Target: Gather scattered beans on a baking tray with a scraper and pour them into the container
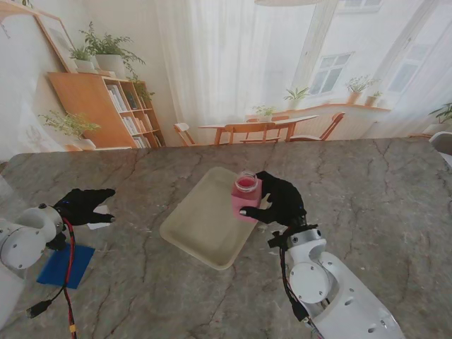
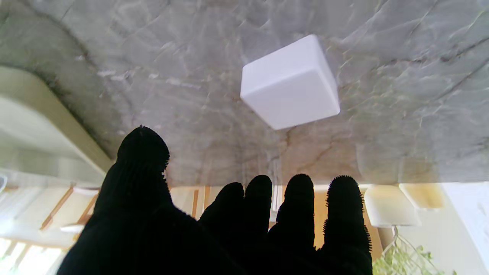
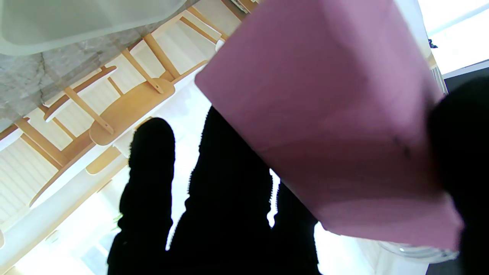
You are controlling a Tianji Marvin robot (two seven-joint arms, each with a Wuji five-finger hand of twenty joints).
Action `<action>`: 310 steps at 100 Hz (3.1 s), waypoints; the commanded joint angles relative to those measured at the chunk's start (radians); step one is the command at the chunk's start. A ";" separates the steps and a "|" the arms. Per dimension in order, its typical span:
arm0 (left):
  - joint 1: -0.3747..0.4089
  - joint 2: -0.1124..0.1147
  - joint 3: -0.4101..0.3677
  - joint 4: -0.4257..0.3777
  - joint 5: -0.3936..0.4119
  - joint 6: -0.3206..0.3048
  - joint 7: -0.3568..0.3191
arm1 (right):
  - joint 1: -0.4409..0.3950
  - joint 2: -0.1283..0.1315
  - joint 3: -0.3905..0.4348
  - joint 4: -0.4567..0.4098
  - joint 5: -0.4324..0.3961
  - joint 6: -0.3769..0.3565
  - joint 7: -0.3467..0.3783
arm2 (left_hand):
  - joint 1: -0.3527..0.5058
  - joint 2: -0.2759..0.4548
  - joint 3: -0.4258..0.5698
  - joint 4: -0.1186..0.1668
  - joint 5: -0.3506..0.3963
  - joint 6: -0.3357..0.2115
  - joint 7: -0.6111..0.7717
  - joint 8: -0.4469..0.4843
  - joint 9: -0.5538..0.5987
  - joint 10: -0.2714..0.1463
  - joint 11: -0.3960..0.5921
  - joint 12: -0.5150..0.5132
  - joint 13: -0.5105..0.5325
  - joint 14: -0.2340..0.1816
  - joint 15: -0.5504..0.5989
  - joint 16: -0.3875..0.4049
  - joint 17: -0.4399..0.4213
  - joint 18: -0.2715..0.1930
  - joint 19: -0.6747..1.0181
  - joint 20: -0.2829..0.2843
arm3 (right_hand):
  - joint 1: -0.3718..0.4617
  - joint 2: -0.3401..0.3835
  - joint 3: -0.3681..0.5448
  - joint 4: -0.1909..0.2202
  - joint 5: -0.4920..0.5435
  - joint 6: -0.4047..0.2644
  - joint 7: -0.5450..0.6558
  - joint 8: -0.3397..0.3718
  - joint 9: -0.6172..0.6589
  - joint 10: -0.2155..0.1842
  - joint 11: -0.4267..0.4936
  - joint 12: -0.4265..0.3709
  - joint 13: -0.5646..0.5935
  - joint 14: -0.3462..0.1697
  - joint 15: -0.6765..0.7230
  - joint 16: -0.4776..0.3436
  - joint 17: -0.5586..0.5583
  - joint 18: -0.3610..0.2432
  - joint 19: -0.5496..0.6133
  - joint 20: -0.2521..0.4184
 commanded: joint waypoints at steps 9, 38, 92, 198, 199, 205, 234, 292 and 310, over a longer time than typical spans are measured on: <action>-0.041 0.019 0.024 0.067 0.068 -0.079 -0.004 | -0.004 -0.004 -0.004 -0.005 0.002 0.000 0.015 | -0.035 -0.032 -0.002 -0.068 -0.083 0.079 -0.006 -0.004 -0.089 0.018 -0.009 -0.017 -0.091 -0.013 -0.018 -0.015 -0.068 -0.042 -0.045 -0.030 | 0.238 0.114 0.183 0.046 0.093 -0.323 0.206 0.032 0.125 -0.192 0.125 0.092 0.027 -0.086 0.039 0.025 0.002 -0.020 0.028 0.002; -0.078 0.039 0.034 0.136 0.098 -0.156 -0.046 | -0.001 -0.004 -0.010 0.000 0.008 -0.004 0.022 | -0.060 -0.051 0.006 -0.068 -0.103 0.095 -0.043 -0.036 -0.141 0.023 -0.011 -0.021 -0.123 -0.029 -0.009 -0.021 -0.077 -0.065 -0.061 -0.067 | 0.240 0.113 0.183 0.045 0.094 -0.320 0.206 0.034 0.126 -0.191 0.124 0.093 0.028 -0.084 0.039 0.025 0.001 -0.020 0.026 0.000; -0.119 0.041 0.132 0.271 0.159 -0.138 0.100 | -0.001 -0.005 -0.011 -0.001 0.014 0.004 0.022 | 0.154 -0.086 0.014 -0.067 -0.059 0.108 0.088 0.080 0.008 -0.005 0.137 0.183 0.070 -0.048 0.177 0.152 0.039 -0.102 0.307 0.107 | 0.240 0.115 0.182 0.044 0.095 -0.322 0.204 0.035 0.127 -0.191 0.123 0.094 0.029 -0.085 0.040 0.027 0.000 -0.017 0.024 -0.004; 0.068 -0.046 0.012 -0.043 0.008 0.047 0.332 | -0.008 0.001 -0.001 -0.006 0.004 0.020 0.036 | 0.430 -0.243 0.213 -0.100 0.105 -0.263 0.933 0.408 0.509 -0.187 0.324 0.765 0.600 -0.201 0.512 0.600 0.671 -0.344 0.598 0.247 | 0.253 0.122 0.172 0.044 0.096 -0.319 0.203 0.037 0.125 -0.185 0.123 0.095 0.027 -0.079 0.041 0.029 -0.005 -0.006 0.021 -0.010; 0.074 -0.049 0.010 -0.054 0.002 0.052 0.336 | -0.007 0.001 -0.001 -0.006 0.003 0.020 0.036 | 0.430 -0.244 0.214 -0.100 0.105 -0.263 0.933 0.407 0.510 -0.186 0.324 0.765 0.601 -0.200 0.512 0.601 0.671 -0.344 0.598 0.247 | 0.253 0.123 0.172 0.044 0.096 -0.319 0.203 0.037 0.125 -0.185 0.122 0.095 0.027 -0.079 0.041 0.029 -0.005 -0.006 0.021 -0.010; 0.101 -0.062 0.003 -0.119 -0.033 0.077 0.362 | -0.005 0.003 -0.005 -0.004 -0.007 0.021 0.037 | 0.430 -0.246 0.213 -0.100 0.106 -0.262 0.935 0.404 0.512 -0.185 0.324 0.766 0.604 -0.200 0.513 0.604 0.672 -0.343 0.601 0.251 | 0.255 0.126 0.169 0.044 0.094 -0.315 0.203 0.037 0.124 -0.184 0.122 0.095 0.027 -0.078 0.041 0.029 -0.006 -0.003 0.021 -0.011; 0.161 -0.107 0.075 -0.331 -0.091 0.125 0.534 | 0.007 0.015 -0.026 0.002 -0.087 0.030 0.019 | 0.430 -0.256 0.217 -0.101 0.123 -0.248 0.928 0.392 0.528 -0.170 0.318 0.775 0.616 -0.194 0.518 0.615 0.685 -0.341 0.620 0.269 | 0.278 0.136 0.154 0.051 0.089 -0.287 0.207 0.037 0.116 -0.165 0.124 0.093 0.020 -0.061 0.049 0.029 -0.015 0.013 0.026 -0.015; 0.006 -0.148 0.414 -0.276 -0.130 0.132 0.732 | 0.013 0.063 -0.047 -0.018 -0.308 0.101 0.009 | 0.430 -0.277 0.217 -0.103 0.162 -0.237 0.896 0.400 0.560 -0.153 0.303 0.783 0.639 -0.191 0.538 0.624 0.701 -0.333 0.653 0.283 | 0.331 0.157 0.114 0.068 0.081 -0.207 0.219 0.037 0.092 -0.114 0.156 0.072 0.008 -0.021 0.103 0.027 -0.034 0.055 0.048 -0.008; -0.034 -0.158 0.473 -0.239 -0.183 0.101 0.729 | 0.009 0.068 -0.047 -0.024 -0.329 0.115 0.010 | 0.430 -0.279 0.211 -0.103 0.169 -0.236 0.888 0.403 0.568 -0.148 0.299 0.785 0.643 -0.189 0.539 0.626 0.701 -0.330 0.657 0.285 | 0.339 0.157 0.109 0.070 0.081 -0.195 0.220 0.037 0.089 -0.106 0.164 0.065 0.007 -0.015 0.117 0.026 -0.036 0.060 0.052 -0.006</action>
